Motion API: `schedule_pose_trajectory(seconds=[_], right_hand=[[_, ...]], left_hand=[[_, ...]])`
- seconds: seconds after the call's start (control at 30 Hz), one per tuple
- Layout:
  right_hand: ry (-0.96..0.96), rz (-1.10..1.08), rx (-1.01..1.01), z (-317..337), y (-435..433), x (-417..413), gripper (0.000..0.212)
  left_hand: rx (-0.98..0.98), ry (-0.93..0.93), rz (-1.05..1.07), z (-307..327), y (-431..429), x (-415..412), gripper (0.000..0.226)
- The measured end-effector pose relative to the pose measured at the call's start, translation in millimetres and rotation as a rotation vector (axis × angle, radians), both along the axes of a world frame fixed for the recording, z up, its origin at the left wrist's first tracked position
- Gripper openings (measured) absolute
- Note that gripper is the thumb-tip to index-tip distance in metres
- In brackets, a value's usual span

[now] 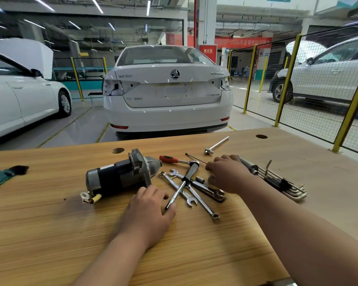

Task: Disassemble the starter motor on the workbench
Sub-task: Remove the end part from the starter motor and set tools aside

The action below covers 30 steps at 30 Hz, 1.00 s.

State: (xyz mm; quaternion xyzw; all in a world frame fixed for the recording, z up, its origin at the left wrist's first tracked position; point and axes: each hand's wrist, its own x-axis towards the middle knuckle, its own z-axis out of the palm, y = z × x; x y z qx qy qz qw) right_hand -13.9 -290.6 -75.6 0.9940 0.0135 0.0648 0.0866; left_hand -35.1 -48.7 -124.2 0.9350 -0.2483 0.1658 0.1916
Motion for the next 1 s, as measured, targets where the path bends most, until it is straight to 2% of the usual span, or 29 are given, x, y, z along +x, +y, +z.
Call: schedule_pose_trajectory(seconds=[0.07,0.13,0.17,0.2,0.23,0.27,0.33,0.37,0.43,0.47,0.57,0.67,0.73,0.83,1.0], right_hand=[[-0.12,0.011,0.125,4,17,-4,0.034],[-0.254,0.052,0.365,8,44,-11,0.025],[-0.272,0.063,0.47,9,60,-13,0.023],[-0.262,0.063,0.544,9,75,-15,0.023],[-0.244,0.062,0.6,8,88,-16,0.023],[-0.224,0.061,0.651,6,100,-18,0.024],[-0.18,0.06,0.749,4,118,-22,0.027],[-0.161,0.066,0.786,2,125,-24,0.031],[-0.153,0.094,0.79,-5,137,-28,0.035],[-0.166,0.106,0.768,-10,142,-30,0.035],[-0.286,0.2,0.643,-21,151,-32,0.035],[-0.415,0.336,0.568,-19,156,-32,0.034],[-0.475,0.385,0.526,-19,161,-34,0.032],[-0.453,0.371,0.549,-21,164,-42,0.034],[-0.321,0.313,0.717,-20,171,-53,0.039]], left_hand=[[-0.012,-0.131,-0.061,14,6,-5,0.039],[-0.08,-0.378,-0.075,33,22,-1,0.033],[-0.122,-0.483,-0.022,43,32,5,0.026],[-0.129,-0.507,0.056,53,43,13,0.021],[-0.109,-0.45,0.146,65,54,23,0.024],[-0.058,-0.307,0.232,74,65,35,0.034],[0.157,0.046,0.339,84,82,58,0.066],[0.297,0.158,0.359,86,85,69,0.083],[0.473,0.227,0.35,86,83,86,0.104],[0.495,0.263,0.329,85,81,93,0.106],[0.441,0.398,0.244,80,76,108,0.091],[0.445,0.42,0.278,81,76,109,0.082],[0.315,0.553,0.327,85,77,99,0.069],[-0.079,0.831,0.33,85,86,80,0.056],[-0.754,1.149,0.386,84,103,38,0.071]])
